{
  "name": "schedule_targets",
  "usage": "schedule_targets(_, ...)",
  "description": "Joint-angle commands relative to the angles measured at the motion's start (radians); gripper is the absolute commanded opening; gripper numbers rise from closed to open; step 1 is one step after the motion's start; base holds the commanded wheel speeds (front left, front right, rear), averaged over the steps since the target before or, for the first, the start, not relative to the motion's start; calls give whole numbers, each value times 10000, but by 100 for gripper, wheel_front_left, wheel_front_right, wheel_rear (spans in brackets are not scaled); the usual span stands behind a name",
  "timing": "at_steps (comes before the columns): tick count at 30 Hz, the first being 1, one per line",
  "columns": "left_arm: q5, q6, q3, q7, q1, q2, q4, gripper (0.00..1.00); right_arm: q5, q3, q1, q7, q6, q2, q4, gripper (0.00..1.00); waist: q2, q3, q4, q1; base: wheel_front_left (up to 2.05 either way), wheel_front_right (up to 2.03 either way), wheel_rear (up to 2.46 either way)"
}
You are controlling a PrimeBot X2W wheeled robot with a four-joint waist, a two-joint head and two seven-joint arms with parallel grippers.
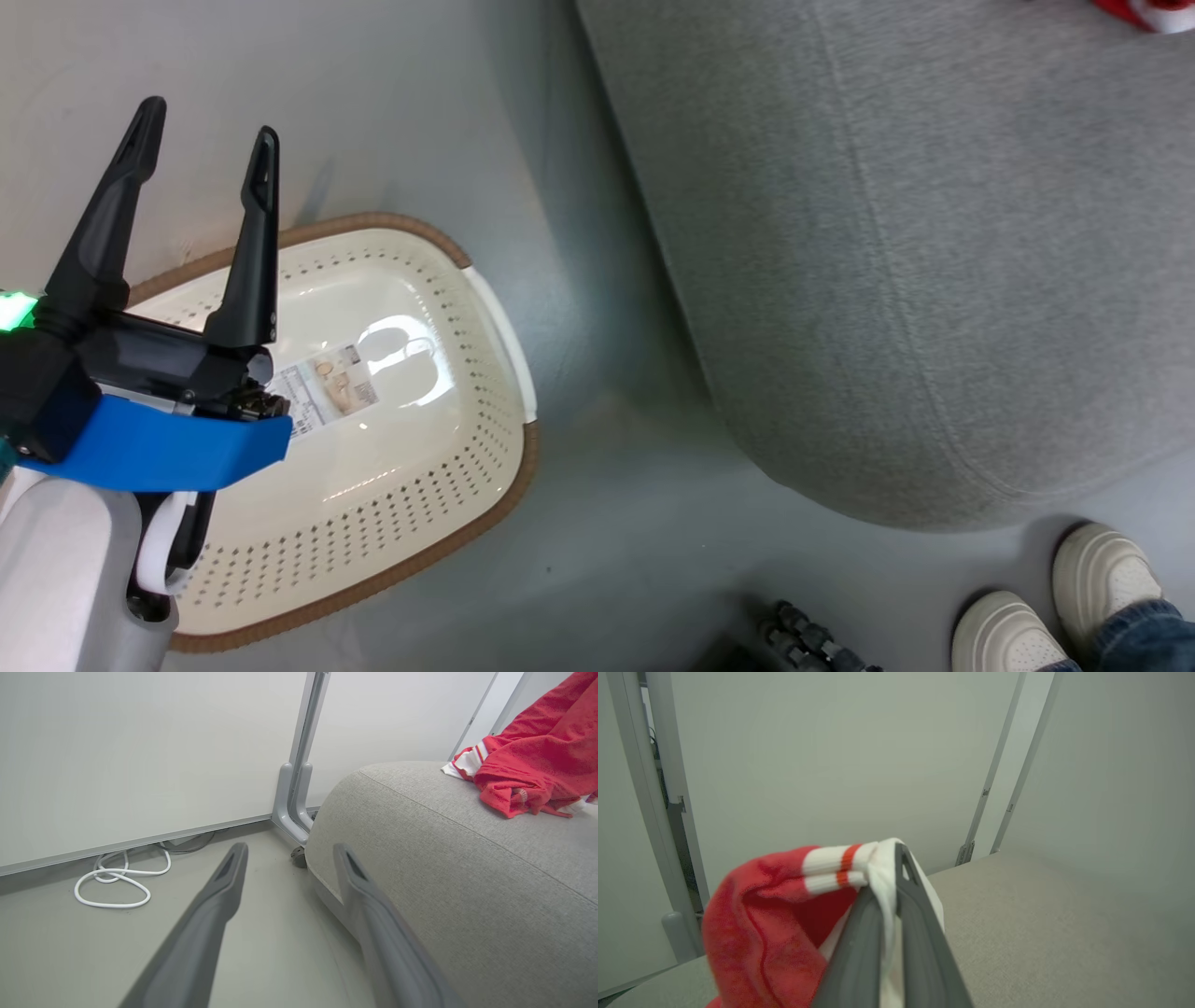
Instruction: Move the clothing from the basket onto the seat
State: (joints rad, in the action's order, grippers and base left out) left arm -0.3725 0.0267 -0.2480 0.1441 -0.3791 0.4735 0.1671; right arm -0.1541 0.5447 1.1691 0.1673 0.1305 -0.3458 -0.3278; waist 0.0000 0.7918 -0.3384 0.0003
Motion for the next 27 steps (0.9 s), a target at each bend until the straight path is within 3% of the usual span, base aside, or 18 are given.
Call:
schedule_targets(1, 15, 0, -22, 76, -124, 17, -7, 100, 99, -40, -205, -74, 6, 79, -156, 0, 0, 160, 179, -3, 0, 0, 0)
schedule_targets(8, -246, 25, -19, 477, -39, -251, -458, 100, 585, -57, -1345, -733, 3, 40, -2205, 0, 0, -176, 573, -3, 0, 0, 0)
schedule_targets(9, -283, 22, -15, 530, 4, -277, -547, 100, 617, -106, -1447, -737, 3, 43, -2386, 27, 0, -278, 606, -3, 0, 0, 0)
schedule_targets(10, -322, 29, -26, 585, 46, -312, -629, 100, 660, -205, -1530, -770, 3, 31, -2546, 100, 0, -397, 645, -3, 0, 0, 0)
schedule_targets(19, -586, 249, -425, 1100, 407, -1281, -2015, 100, 742, -1264, -3071, -554, 3, -211, -2496, 100, 0, -2473, 1184, -3, 0, 0, 0)
schedule_targets(22, -661, 283, -403, 1169, 725, -1607, -2514, 100, 941, -1657, -3917, -436, 3, -347, -1974, 100, 0, -3286, 1343, -3, 0, 0, 0)
schedule_targets(27, -745, 319, 22, 1215, 1367, -2212, -3007, 100, 911, -1994, -5483, -487, 3, 211, -520, 100, 0, -4639, 1605, -3, 0, 0, 0)
